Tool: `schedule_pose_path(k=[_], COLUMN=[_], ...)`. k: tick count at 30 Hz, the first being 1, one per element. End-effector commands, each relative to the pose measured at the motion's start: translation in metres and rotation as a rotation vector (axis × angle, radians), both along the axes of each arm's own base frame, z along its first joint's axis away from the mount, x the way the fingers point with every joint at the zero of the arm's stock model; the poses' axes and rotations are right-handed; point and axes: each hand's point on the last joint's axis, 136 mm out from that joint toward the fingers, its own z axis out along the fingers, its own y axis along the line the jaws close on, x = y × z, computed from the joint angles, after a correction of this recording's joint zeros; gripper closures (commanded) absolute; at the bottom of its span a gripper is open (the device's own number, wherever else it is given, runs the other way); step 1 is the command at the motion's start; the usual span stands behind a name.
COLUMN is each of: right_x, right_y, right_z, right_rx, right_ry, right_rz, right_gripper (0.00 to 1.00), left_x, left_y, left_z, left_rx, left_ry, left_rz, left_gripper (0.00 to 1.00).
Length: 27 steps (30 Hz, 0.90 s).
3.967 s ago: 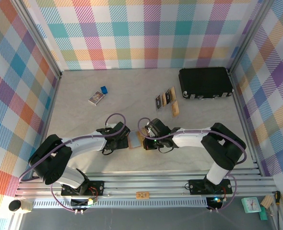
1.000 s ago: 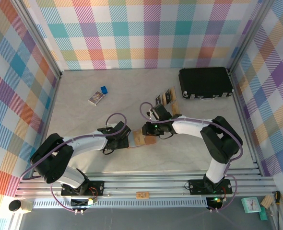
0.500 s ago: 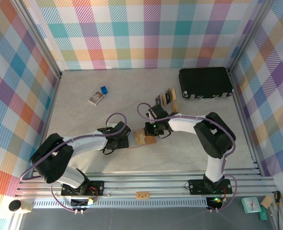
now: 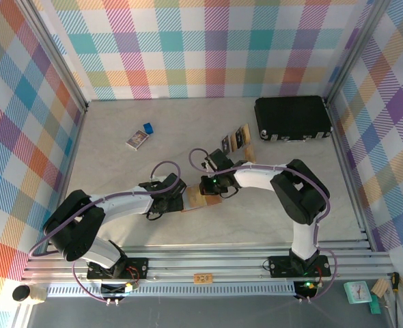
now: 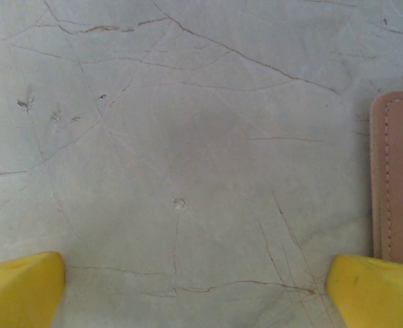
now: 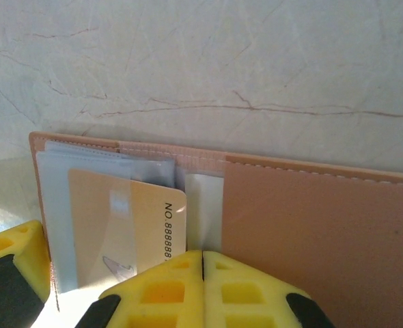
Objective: Put the credit cards into the card holder
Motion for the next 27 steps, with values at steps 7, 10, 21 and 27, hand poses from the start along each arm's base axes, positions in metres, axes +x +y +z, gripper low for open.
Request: schedule_pose_path(k=[7,10,21,27], right_x=[-0.007,-0.008,-0.015,-0.010], right_y=[0.019,0.023,0.032,0.029], right_z=[0.003,0.003,0.006,0.026], right_rx=[0.036,0.039,0.061,0.054], right_ry=[0.032,0.039,0.048,0.002], right_rz=[0.020,0.024,0.038,0.041], right_gripper=[0.99,0.99,0.99,0.93], left_x=[-0.003,-0.003,-0.003,-0.002], left_y=[-0.005,-0.005,-0.006,-0.006], left_z=[-0.029,-0.030,-0.031,-0.028], left_rx=[-0.019,-0.019,-0.026,-0.030], left_ry=[0.046,0.046,0.048,0.041], left_rz=[-0.009,-0.010,-0.009,-0.011], left_gripper=[0.00,0.00,0.00,0.00])
